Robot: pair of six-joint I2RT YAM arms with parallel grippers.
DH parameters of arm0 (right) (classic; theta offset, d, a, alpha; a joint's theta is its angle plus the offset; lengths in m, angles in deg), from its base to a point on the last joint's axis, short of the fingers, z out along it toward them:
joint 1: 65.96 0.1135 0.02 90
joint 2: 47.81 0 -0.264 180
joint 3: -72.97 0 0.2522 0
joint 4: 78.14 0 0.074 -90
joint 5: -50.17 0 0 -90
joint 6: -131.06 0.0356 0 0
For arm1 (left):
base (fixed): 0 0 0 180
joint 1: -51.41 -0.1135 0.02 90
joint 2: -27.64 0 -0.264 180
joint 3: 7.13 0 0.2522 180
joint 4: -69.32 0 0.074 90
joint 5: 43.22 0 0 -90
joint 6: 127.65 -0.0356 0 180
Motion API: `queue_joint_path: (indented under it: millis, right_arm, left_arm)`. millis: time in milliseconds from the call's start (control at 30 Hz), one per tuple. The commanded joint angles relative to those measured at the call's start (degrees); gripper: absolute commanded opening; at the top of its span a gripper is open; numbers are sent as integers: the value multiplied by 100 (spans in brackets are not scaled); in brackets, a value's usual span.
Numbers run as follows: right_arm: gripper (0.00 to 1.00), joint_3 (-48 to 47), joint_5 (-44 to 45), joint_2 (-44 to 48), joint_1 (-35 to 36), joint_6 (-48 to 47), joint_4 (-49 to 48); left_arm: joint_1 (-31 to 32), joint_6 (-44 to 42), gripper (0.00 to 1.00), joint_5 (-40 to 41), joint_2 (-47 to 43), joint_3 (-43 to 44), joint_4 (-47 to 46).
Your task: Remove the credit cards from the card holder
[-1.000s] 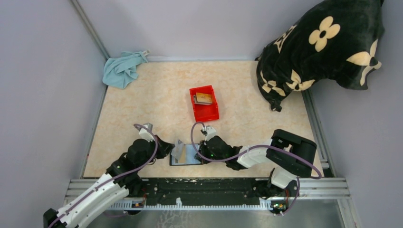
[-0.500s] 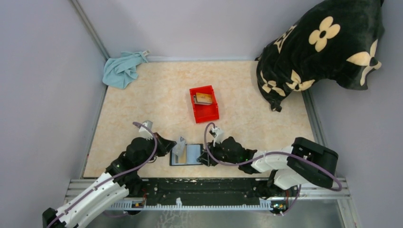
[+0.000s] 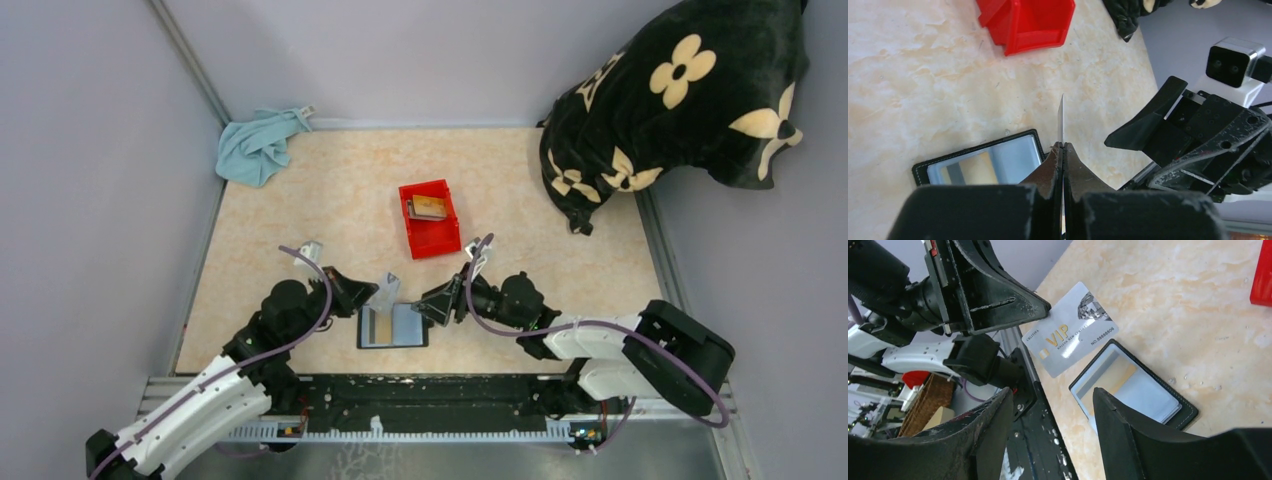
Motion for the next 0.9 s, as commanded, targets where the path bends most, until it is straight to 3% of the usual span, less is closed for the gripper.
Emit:
queue_joint_path:
  millis: [0, 200, 367, 567, 867]
  right_arm:
    - [60, -79, -909, 141, -380, -343, -723]
    - [60, -227, -2376, 154, -1177, -580, -964]
    - [58, -881, -3169, 118, -1362, -1178, -135]
    - [55, -1555, -3393, -56, -1364, -1771, 856]
    - [53, -1893, -3443, -303, -1379, -2190, 1331]
  left_arm:
    - [-23, -113, 0, -403, 55, 330, -327]
    - [-23, -196, 0, -817, 5, 522, -300]
    - [-23, -222, 0, -1271, 249, 714, -273]
    - [-23, -367, 0, -1496, 475, 968, -158]
    - [-23, -344, 0, -1725, 494, 1098, -134]
